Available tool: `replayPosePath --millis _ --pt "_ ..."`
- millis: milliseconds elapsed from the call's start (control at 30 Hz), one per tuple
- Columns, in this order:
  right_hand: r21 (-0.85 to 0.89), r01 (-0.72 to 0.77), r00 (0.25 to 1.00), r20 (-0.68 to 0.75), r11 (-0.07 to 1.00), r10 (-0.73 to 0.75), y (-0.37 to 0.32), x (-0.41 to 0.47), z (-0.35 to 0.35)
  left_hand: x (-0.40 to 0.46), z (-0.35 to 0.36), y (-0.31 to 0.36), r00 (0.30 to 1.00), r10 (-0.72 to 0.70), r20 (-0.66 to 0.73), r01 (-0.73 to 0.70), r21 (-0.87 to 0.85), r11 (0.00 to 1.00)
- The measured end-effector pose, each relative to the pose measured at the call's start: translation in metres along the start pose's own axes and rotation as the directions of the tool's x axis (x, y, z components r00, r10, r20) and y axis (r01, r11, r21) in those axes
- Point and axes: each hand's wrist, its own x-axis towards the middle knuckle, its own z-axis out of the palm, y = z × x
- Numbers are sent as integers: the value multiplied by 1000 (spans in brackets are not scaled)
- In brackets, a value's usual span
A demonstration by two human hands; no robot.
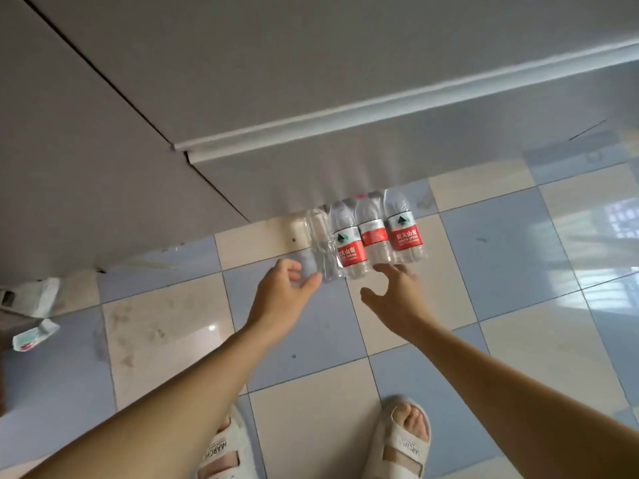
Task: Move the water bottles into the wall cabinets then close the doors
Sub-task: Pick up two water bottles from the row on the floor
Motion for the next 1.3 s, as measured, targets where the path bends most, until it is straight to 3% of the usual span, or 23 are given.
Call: replayPosePath --millis 233,400,633,800,900,967,1100,1300 --pt "-201 233 971 0 952 -237 56 102 48 99 88 -56 999 36 -22 -35 64 997" --pt "-369 315 943 16 874 -333 74 129 82 143 120 -73 995 -84 -47 85 8 996" --pt "-263 348 935 27 900 -354 89 110 109 143 131 -83 964 -250 88 260 -147 954" --pt "-223 403 915 114 888 -387 96 74 128 97 119 -116 936 -312 164 308 51 950" --pt "-198 424 905 119 884 -408 97 59 139 72 116 -136 934 -286 212 260 142 955" --pt "-132 411 912 62 902 -406 96 56 141 62 115 -144 942 -262 212 226 177 958" --pt "78 275 961 -60 958 -271 87 72 135 66 111 -145 971 -232 62 221 146 964" --pt "137 64 998 -32 989 -60 70 131 130 103 104 -127 987 -158 26 155 89 984"
